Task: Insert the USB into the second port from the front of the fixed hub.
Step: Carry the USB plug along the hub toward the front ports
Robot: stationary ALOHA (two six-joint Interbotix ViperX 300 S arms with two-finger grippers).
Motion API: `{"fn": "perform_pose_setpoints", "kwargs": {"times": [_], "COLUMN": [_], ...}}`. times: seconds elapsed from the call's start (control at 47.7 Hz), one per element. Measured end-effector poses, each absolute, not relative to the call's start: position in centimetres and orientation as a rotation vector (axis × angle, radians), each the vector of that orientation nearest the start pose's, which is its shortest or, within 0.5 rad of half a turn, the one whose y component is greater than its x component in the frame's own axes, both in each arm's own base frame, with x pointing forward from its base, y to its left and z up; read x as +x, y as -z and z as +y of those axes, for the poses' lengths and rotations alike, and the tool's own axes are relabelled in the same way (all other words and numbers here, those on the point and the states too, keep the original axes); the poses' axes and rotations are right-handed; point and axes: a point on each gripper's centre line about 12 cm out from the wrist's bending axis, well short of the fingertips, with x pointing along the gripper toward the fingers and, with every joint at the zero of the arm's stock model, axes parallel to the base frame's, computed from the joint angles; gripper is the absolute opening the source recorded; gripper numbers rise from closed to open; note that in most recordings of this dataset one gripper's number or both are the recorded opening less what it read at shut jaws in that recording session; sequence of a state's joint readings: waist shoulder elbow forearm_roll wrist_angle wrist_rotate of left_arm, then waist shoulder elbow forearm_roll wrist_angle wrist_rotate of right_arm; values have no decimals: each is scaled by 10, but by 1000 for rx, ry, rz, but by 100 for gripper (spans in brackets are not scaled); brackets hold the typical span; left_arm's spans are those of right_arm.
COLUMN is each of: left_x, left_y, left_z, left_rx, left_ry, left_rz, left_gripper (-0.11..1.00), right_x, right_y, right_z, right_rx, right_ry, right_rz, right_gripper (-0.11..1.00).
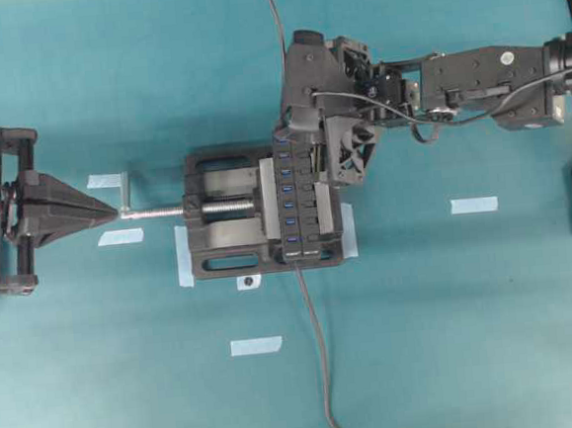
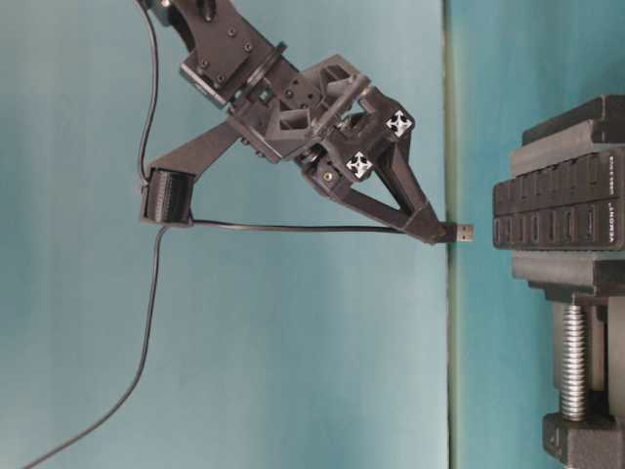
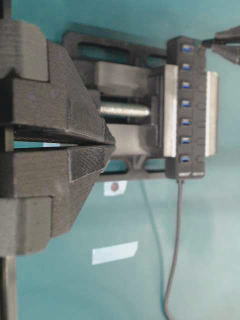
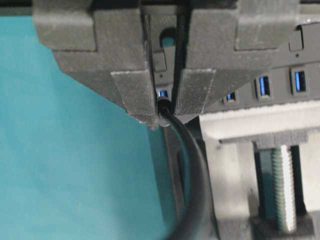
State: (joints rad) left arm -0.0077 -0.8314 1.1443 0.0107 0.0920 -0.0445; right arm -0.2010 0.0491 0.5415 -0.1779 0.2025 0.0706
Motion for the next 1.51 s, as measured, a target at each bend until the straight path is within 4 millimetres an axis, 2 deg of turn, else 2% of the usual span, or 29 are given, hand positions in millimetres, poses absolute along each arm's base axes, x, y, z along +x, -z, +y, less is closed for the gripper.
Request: {"fn": "perform_pose_setpoints", "kwargs": {"times": [0.461, 0.901, 1.509], "left_x": [213, 213, 213], "left_y": [-235, -236, -236], "left_z": [-2, -2, -2], "left_rx": [-32, -32, -30], "left_ry": [0, 0, 0], "left_rz": [403, 402, 399], "left_gripper": [0, 0, 0], "right_x": [405, 404, 402], "right_y": [-181, -206, -213], "right_z": [-72, -51, -22], "right_rx": [-29, -12, 42], "right_ry": [159, 130, 103], "right_rz": [796, 826, 833], "right_gripper": [4, 4, 4]}}
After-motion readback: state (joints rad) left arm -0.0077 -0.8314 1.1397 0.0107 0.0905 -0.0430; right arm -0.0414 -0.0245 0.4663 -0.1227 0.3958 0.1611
